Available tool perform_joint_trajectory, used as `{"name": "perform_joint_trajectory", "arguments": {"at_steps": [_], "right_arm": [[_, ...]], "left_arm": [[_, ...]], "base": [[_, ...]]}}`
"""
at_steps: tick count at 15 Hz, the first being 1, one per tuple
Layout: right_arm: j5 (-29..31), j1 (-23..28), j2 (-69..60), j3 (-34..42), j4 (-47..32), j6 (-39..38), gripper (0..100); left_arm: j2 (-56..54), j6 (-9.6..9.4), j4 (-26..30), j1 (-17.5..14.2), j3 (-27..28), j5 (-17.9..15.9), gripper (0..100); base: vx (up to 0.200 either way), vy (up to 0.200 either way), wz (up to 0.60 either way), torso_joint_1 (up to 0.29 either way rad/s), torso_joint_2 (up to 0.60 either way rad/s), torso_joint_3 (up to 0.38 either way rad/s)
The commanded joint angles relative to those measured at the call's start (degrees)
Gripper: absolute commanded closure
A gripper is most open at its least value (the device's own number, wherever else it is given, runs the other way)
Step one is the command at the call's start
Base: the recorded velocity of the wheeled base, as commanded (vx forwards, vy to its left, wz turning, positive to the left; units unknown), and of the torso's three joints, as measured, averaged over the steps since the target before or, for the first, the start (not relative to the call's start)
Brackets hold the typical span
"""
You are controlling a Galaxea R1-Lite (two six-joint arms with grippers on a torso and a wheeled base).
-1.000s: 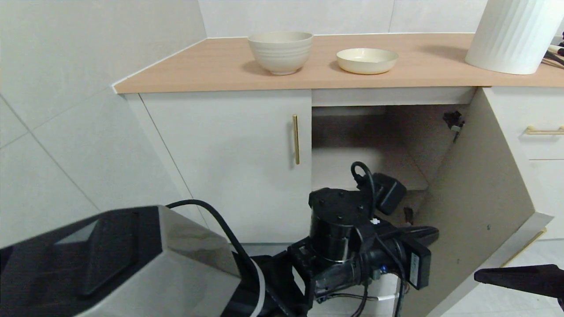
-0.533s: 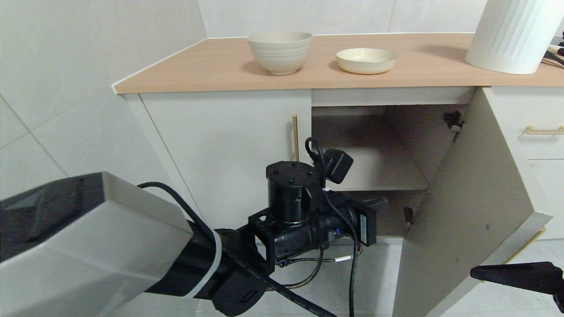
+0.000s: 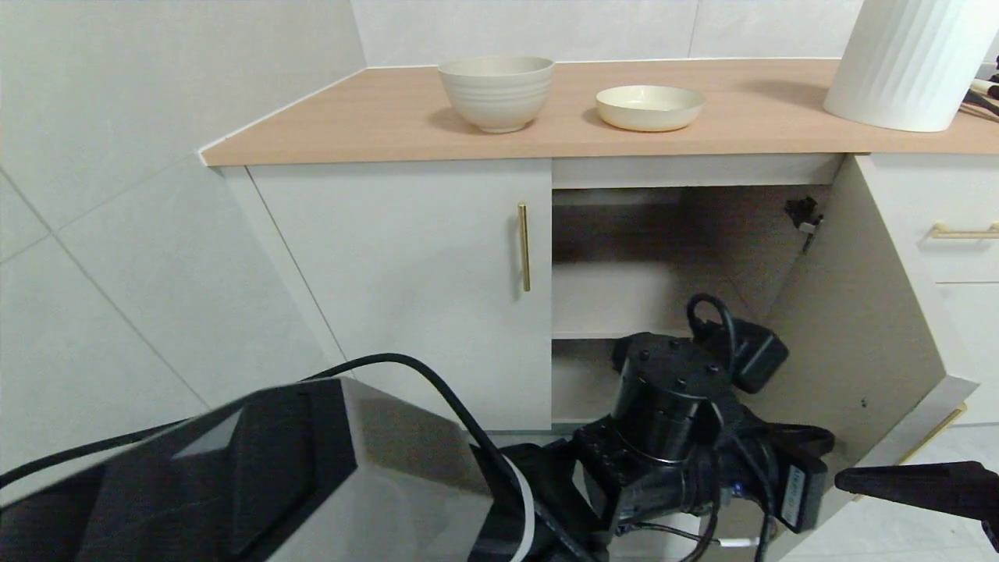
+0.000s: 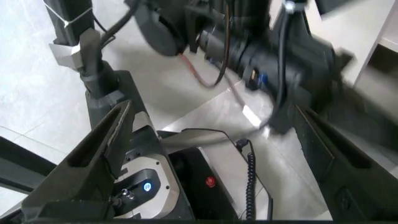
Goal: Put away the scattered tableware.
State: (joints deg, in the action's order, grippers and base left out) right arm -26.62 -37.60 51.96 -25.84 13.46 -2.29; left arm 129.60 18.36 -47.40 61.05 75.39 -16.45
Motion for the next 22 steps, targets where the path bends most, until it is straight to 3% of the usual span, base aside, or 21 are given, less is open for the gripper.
{"name": "perform_joint_trajectory", "arguments": {"at_steps": [1, 2, 3, 5, 6, 9, 13, 15, 16, 17, 18, 19, 20, 22], "right_arm": [[-0.01, -0.02, -0.01, -0.08, -0.01, 0.01, 0], [-0.01, -0.02, -0.19, -0.08, -0.01, 0.01, 0], [-0.01, -0.02, -0.36, -0.08, -0.01, 0.01, 0], [-0.01, -0.02, -0.36, -0.17, -0.01, 0.01, 0], [-0.01, -0.02, -0.28, -0.17, 0.08, -0.08, 0], [0.08, 0.24, 0.78, -0.08, 2.10, -0.52, 0], [0.08, 5.78, 9.13, -0.61, 12.82, -0.70, 0], [1.66, 6.75, 14.23, -3.86, 16.42, -2.54, 0], [5.35, 6.83, 18.27, -8.52, 16.42, -4.39, 0], [7.29, 6.83, 19.85, -10.19, 16.42, -5.53, 0], [13.62, 6.83, 23.63, -13.62, 16.25, -6.94, 0], [18.98, 6.83, 26.09, -16.08, 15.55, -6.94, 0], [22.84, 6.83, 28.46, -18.63, 14.75, -6.94, 0], [25.31, 8.42, 32.42, -24.17, 12.38, -6.94, 0]], "left_arm": [[0.92, 0.10, 1.69, 3.02, 3.54, -0.69, 100], [1.18, 0.36, 1.96, 4.16, 4.24, -0.87, 100], [1.18, 1.77, 1.87, 6.01, 4.95, -0.96, 100], [0.30, 2.91, 1.61, 7.06, 4.42, -0.34, 100], [-1.10, 3.00, 1.61, 6.71, 3.10, 0.27, 100], [-6.90, 3.70, 0.02, 1.09, -5.25, 1.68, 100], [-23.51, 3.17, -2.09, -13.24, -24.94, 3.17, 100], [-31.69, 3.17, -1.56, -20.09, -31.09, 3.17, 100], [-38.28, 3.17, 0.81, -25.72, -34.34, 3.17, 100], [-40.83, 3.17, 2.48, -28.27, -35.31, 3.17, 100], [-46.10, 3.17, 7.76, -35.65, -35.92, 3.26, 100], [-49.00, 3.17, 11.01, -40.22, -35.84, 3.26, 100], [-51.46, 3.09, 13.56, -43.82, -35.40, 3.26, 100], [-54.19, 3.09, 16.81, -47.87, -34.08, 3.26, 100]], "base": [[0.000, 0.000, 0.00, 0.000, 0.00, 0.000], [0.000, 0.000, 0.00, 0.000, 0.00, 0.000], [0.000, 0.000, 0.00, 0.000, 0.00, 0.000], [0.000, 0.000, 0.00, 0.000, 0.00, 0.000], [0.000, 0.000, 0.00, 0.000, 0.00, 0.000], [0.000, 0.000, 0.00, 0.000, 0.00, 0.000], [0.000, 0.000, 0.00, 0.000, 0.00, 0.000], [0.000, 0.000, 0.00, 0.000, 0.00, 0.000], [0.000, 0.000, 0.00, 0.000, 0.00, 0.000], [0.000, 0.000, 0.00, 0.000, 0.00, 0.000], [0.000, 0.000, 0.00, 0.000, 0.00, 0.000], [0.000, 0.000, 0.00, 0.000, 0.00, 0.000], [0.000, 0.000, 0.00, 0.000, 0.00, 0.000], [0.000, 0.000, 0.00, 0.000, 0.00, 0.000]]}}
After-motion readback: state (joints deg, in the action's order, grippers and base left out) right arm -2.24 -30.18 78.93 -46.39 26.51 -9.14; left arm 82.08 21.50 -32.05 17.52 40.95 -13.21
